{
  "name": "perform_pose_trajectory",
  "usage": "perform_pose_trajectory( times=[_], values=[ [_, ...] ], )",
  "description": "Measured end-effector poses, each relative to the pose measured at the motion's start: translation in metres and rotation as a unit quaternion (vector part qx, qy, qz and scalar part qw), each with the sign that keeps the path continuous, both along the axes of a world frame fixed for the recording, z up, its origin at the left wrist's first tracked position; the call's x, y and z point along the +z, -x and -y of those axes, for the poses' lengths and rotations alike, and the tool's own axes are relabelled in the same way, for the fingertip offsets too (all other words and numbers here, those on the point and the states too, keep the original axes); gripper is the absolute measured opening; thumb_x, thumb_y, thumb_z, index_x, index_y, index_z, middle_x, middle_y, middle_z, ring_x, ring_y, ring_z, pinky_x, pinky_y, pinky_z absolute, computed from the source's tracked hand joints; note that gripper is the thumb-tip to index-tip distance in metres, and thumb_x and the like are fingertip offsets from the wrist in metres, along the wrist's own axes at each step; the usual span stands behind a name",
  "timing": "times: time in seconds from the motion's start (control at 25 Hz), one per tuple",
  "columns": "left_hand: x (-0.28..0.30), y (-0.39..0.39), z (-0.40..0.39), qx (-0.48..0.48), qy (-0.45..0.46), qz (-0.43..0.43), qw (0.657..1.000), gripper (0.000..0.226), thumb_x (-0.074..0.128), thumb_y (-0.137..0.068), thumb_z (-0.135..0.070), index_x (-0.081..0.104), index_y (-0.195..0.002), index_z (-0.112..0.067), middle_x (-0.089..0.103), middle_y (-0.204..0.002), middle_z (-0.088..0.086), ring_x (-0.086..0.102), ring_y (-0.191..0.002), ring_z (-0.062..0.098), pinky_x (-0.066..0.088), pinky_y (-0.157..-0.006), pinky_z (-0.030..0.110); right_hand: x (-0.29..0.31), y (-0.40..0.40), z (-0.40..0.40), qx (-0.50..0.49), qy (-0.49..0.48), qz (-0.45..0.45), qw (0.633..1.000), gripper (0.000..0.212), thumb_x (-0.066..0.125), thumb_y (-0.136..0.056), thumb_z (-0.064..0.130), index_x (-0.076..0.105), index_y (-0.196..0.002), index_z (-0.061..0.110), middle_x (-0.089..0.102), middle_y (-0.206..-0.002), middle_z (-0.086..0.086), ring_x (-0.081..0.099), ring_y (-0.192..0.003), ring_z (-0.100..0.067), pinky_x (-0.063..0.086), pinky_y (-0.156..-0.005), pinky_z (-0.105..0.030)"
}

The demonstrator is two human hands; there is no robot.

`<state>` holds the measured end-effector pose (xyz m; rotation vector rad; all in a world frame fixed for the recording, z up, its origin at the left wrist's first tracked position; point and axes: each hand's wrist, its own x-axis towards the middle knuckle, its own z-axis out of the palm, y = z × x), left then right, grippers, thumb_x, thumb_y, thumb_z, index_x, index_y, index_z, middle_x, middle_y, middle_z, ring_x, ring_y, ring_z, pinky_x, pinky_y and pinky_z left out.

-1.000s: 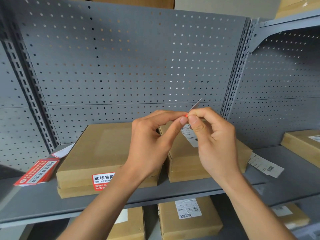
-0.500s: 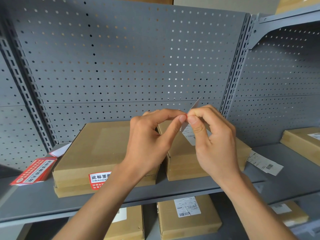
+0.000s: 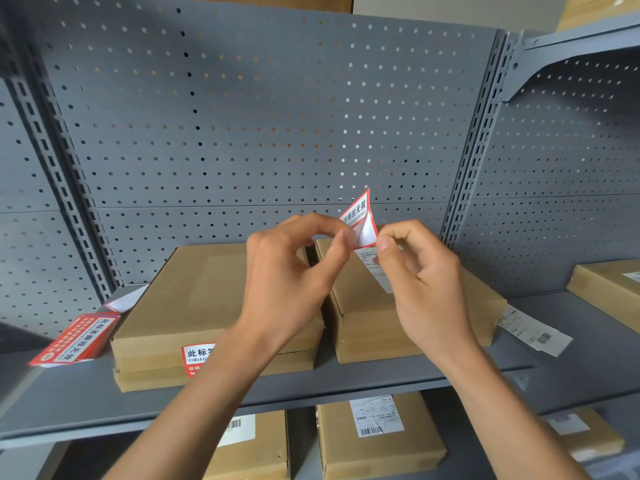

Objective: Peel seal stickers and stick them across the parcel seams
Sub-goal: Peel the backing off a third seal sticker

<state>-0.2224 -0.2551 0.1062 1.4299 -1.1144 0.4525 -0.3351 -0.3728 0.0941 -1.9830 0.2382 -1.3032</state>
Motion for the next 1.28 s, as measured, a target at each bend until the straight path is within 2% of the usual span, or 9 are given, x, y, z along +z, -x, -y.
perform_pose_trajectory(
  times=[0.16, 0.32, 0.44, 0.6, 0.72, 0.92, 1.0, 1.16, 1.28],
  values=[
    [-0.007, -0.003, 0.0, 0.029, 0.013, 0.041, 0.999, 0.007, 0.074, -0.092, -0.026, 0.08, -0.089, -0.025, 0.074, -0.084, -0.022, 0.061, -0.075, -0.002, 0.041, -0.073, 0.005, 0.0, -0.005, -0.006, 0.102, -0.083, 0.007, 0.991, 0.012, 0.062, -0.102, 0.018, 0.072, -0.107, 0.012, 0.078, -0.104, 0.004, 0.073, -0.101, -0.013, 0.058, -0.089, -0.031],
    [-0.013, -0.009, -0.001, 0.042, 0.016, 0.076, 0.996, 0.007, 0.076, -0.091, -0.021, 0.082, -0.094, -0.02, 0.078, -0.087, -0.012, 0.065, -0.079, -0.001, 0.051, -0.073, 0.021, 0.001, -0.008, -0.01, 0.124, -0.119, 0.025, 0.985, 0.013, 0.066, -0.097, 0.009, 0.074, -0.108, 0.007, 0.08, -0.102, -0.002, 0.075, -0.095, -0.015, 0.06, -0.084, -0.028],
    [-0.011, -0.01, -0.007, 0.052, 0.017, 0.056, 0.997, 0.007, 0.077, -0.09, -0.017, 0.082, -0.091, -0.022, 0.078, -0.083, -0.01, 0.061, -0.077, -0.005, 0.044, -0.073, 0.009, 0.001, -0.011, -0.005, 0.102, -0.139, 0.018, 0.985, 0.011, 0.065, -0.098, 0.005, 0.076, -0.1, 0.005, 0.081, -0.094, -0.002, 0.077, -0.087, -0.016, 0.061, -0.077, -0.029],
    [-0.003, -0.014, -0.021, 0.059, 0.028, -0.02, 0.998, 0.018, 0.072, -0.09, -0.02, 0.074, -0.079, -0.034, 0.067, -0.074, -0.035, 0.059, -0.074, -0.014, 0.037, -0.075, 0.002, 0.004, -0.022, 0.006, 0.08, -0.208, 0.006, 0.975, 0.01, 0.064, -0.098, 0.006, 0.074, -0.095, 0.004, 0.079, -0.083, -0.001, 0.075, -0.08, -0.014, 0.062, -0.075, -0.035],
    [-0.002, -0.022, -0.031, 0.084, 0.046, -0.053, 0.994, 0.019, 0.069, -0.09, -0.022, 0.071, -0.079, -0.036, 0.064, -0.071, -0.04, 0.06, -0.072, -0.013, 0.039, -0.073, 0.004, 0.006, -0.032, 0.014, 0.078, -0.269, -0.007, 0.96, 0.01, 0.064, -0.099, 0.008, 0.073, -0.094, 0.008, 0.077, -0.078, -0.002, 0.075, -0.077, -0.015, 0.061, -0.072, -0.033],
    [-0.004, -0.041, -0.046, 0.108, 0.063, -0.091, 0.988, 0.015, 0.073, -0.093, -0.02, 0.076, -0.079, -0.026, 0.067, -0.071, -0.032, 0.059, -0.068, -0.006, 0.04, -0.072, 0.008, 0.006, -0.048, 0.02, 0.074, -0.298, -0.022, 0.951, 0.011, 0.064, -0.099, 0.008, 0.073, -0.094, 0.009, 0.076, -0.073, -0.002, 0.072, -0.069, -0.014, 0.06, -0.07, -0.031],
    [-0.004, -0.05, -0.052, 0.104, 0.078, -0.123, 0.984, 0.016, 0.074, -0.095, -0.016, 0.078, -0.082, -0.025, 0.071, -0.072, -0.024, 0.06, -0.066, 0.0, 0.042, -0.07, 0.014, 0.007, -0.054, 0.02, 0.074, -0.298, -0.025, 0.951, 0.011, 0.064, -0.099, 0.008, 0.073, -0.093, 0.01, 0.076, -0.075, -0.003, 0.071, -0.069, -0.015, 0.061, -0.071, -0.031],
    [-0.001, -0.063, -0.065, 0.109, 0.118, -0.16, 0.974, 0.017, 0.072, -0.096, -0.019, 0.079, -0.084, -0.028, 0.077, -0.076, -0.008, 0.07, -0.075, 0.03, 0.053, -0.069, 0.035, 0.009, -0.064, 0.022, 0.067, -0.305, -0.033, 0.95, 0.011, 0.063, -0.099, 0.008, 0.073, -0.096, 0.009, 0.075, -0.078, -0.005, 0.07, -0.071, -0.018, 0.061, -0.075, -0.036],
    [0.003, -0.069, -0.08, 0.139, 0.129, -0.155, 0.97, 0.018, 0.07, -0.096, -0.019, 0.077, -0.082, -0.029, 0.077, -0.077, -0.008, 0.069, -0.077, 0.031, 0.055, -0.072, 0.041, 0.007, -0.072, 0.025, 0.06, -0.31, -0.041, 0.948, 0.01, 0.063, -0.099, 0.007, 0.073, -0.098, 0.007, 0.074, -0.08, -0.007, 0.069, -0.07, -0.019, 0.06, -0.074, -0.035]
  ],
)
